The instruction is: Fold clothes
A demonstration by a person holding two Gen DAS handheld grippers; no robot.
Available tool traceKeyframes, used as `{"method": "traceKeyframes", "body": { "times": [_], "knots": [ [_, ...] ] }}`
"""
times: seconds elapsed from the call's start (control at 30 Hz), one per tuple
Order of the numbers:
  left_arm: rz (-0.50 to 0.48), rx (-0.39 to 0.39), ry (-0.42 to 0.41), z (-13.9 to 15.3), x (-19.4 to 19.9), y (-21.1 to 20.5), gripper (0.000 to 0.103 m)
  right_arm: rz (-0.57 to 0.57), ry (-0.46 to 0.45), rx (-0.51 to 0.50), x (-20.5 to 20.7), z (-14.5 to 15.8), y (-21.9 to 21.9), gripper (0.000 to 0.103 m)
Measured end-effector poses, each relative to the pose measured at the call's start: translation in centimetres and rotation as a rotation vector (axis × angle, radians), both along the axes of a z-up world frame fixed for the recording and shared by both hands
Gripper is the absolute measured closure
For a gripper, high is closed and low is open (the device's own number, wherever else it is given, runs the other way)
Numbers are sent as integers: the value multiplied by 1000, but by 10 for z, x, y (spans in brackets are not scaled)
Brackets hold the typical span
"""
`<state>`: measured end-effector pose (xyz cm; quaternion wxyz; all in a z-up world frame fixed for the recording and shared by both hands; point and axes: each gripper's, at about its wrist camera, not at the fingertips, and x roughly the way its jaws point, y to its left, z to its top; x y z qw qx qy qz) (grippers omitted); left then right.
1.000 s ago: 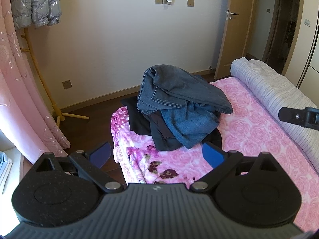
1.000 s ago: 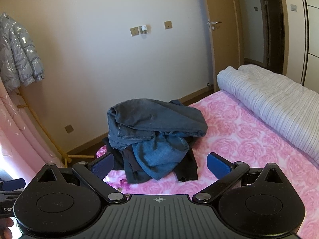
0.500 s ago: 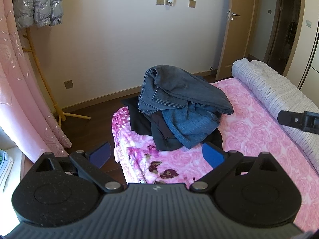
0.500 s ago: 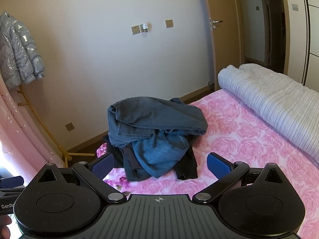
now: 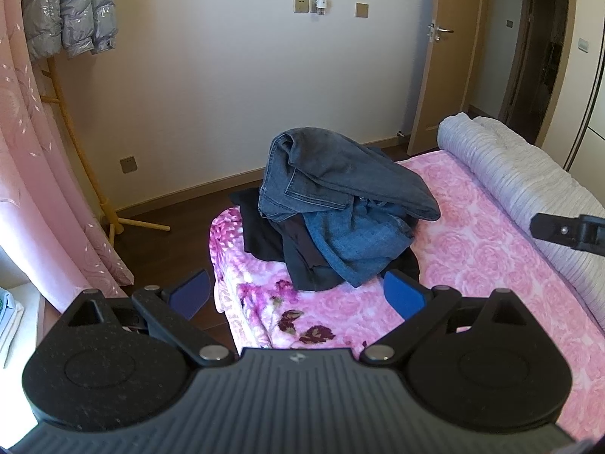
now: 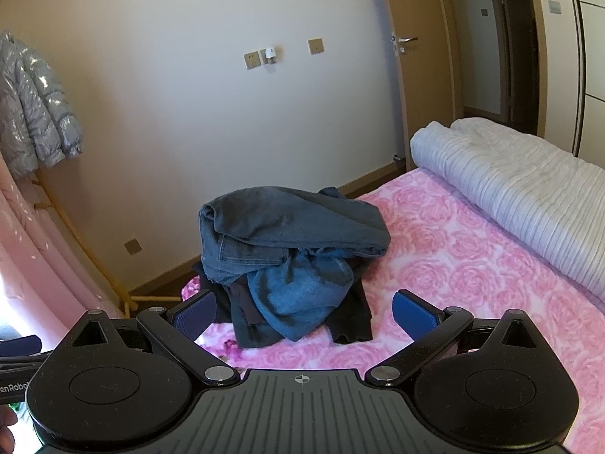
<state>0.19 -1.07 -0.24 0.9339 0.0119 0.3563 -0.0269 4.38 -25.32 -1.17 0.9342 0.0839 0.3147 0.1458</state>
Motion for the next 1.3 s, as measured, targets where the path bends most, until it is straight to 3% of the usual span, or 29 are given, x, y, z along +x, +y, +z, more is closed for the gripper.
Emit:
{"method": "traceKeyframes", "body": {
  "times": [0.23, 0.37, 0.5, 0.7, 0.93, 1.07, 1.17, 1.3],
  "knots": [
    [-11, -29, -30, 1, 9, 10, 6, 26, -51, 7, 5, 0, -19, 1],
    [-11, 2, -38, 1, 26, 14, 6, 3, -112, -13, 10, 3, -25, 1],
    [-32, 8, -36, -9, 57, 23, 6, 5, -121, -14, 26, 2, -22, 1],
    [-134, -31, -60, -34, 139, 47, 6, 41, -150, -183, 68, -21, 14, 1],
    [-278, 60, -92, -89, 268, 40, 6, 88, -99, -312, 167, -72, 81, 1],
    [-356, 93, -26, -134, 334, 27, 6, 173, -78, -452, 234, -117, 133, 1],
    [-441, 57, 44, -169, 376, 22, 6, 253, -68, -563, 278, -154, 164, 2],
    [-496, 66, 98, -202, 416, 12, 7, 358, -14, -757, 331, -213, 193, 26]
  ]
}}
